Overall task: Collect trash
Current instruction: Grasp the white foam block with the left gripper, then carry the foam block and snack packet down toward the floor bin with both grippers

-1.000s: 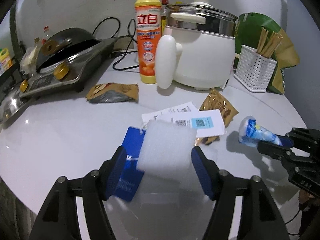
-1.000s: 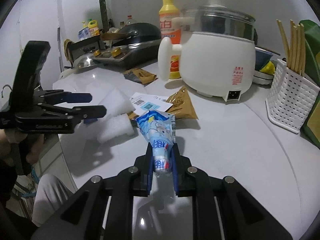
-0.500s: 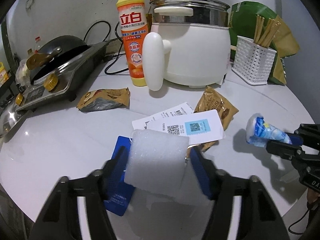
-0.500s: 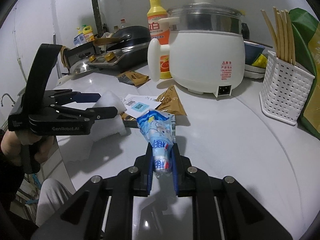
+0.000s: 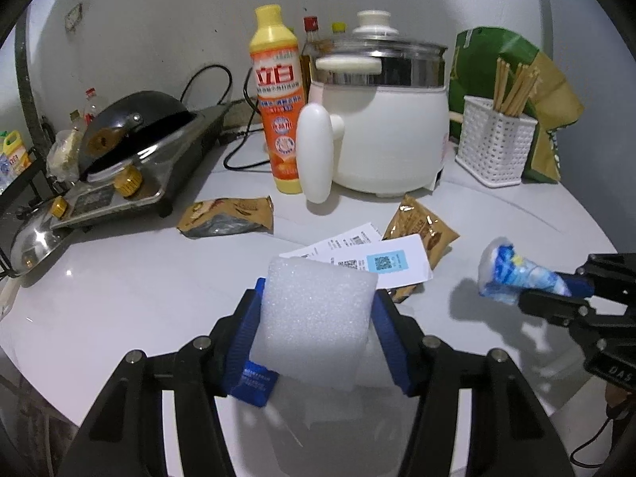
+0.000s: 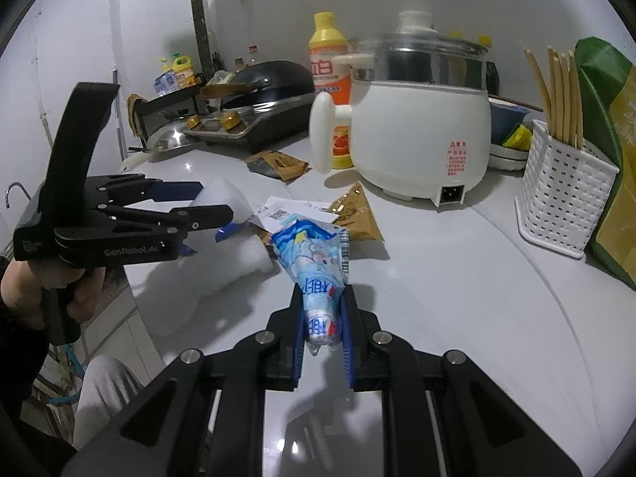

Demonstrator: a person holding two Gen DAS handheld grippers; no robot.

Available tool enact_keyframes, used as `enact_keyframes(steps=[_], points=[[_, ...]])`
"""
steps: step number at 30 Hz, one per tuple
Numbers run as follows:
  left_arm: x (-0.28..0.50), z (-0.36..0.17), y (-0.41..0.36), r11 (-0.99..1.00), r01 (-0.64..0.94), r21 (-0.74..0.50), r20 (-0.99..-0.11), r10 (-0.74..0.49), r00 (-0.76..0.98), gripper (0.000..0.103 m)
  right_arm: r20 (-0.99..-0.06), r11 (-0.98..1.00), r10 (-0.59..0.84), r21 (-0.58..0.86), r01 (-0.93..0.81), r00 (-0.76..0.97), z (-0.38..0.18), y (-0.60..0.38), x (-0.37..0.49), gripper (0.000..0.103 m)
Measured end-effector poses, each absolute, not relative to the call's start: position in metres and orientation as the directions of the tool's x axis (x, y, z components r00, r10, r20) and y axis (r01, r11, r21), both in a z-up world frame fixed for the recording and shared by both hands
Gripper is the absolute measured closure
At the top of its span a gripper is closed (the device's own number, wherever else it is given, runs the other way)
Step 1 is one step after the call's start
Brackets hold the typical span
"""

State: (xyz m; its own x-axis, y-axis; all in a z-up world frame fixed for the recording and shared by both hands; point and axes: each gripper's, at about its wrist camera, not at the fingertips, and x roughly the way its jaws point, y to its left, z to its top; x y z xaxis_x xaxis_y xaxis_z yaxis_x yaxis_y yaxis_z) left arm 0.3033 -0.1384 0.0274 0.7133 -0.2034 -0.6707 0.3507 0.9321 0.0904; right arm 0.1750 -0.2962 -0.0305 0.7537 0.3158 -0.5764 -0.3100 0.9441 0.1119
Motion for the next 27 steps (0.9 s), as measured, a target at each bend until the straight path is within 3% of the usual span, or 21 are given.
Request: enact_keyframes(steps=[27], points=[[0.203,0.047,-0.079,0.953,0.289,0.09,-0.616,-0.175,0.768,0.045,-0.566,0.909,0.357,0.026,-0.417,0.743,-0.008,-0.228,0.125,0.089]])
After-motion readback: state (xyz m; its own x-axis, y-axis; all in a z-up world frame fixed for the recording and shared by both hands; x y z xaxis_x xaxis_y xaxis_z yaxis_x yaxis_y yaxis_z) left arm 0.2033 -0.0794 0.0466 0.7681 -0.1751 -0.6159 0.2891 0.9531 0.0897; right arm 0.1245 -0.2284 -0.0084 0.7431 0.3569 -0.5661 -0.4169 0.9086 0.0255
